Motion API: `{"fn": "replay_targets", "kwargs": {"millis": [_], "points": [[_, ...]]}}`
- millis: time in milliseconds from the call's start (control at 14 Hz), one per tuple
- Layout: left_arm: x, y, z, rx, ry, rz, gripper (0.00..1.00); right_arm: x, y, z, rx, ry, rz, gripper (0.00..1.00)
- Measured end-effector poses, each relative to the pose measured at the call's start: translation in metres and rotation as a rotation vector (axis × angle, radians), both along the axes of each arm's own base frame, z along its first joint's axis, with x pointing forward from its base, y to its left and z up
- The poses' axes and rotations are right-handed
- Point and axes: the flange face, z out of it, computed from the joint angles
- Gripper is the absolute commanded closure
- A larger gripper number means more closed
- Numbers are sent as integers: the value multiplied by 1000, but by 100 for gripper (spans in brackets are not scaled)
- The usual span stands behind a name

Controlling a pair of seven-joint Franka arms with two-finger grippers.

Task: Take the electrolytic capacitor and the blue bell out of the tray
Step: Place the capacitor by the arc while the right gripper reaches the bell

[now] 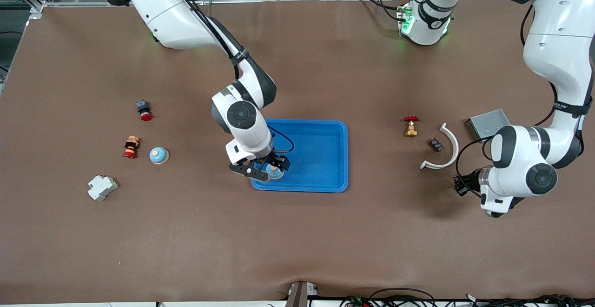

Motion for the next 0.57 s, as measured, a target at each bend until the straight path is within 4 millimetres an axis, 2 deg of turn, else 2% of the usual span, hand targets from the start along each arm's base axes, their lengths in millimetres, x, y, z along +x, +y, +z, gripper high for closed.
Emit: {"fn": "replay_targets", "kwargs": {"millis": [72,143,430,573], "points": [[0,2,-3,7,0,-8,24,1,1,-2,-3,2,0,0],[0,1,-3,11,0,-14,0,2,3,-5,-3,1,0,0],[3,1,2,13,-16,-15,0,9,8,-28,-32,-8,-10,0],[8,0,20,18,-39,-17,0,10,11,-38,-43,-10,-10,0]]}}
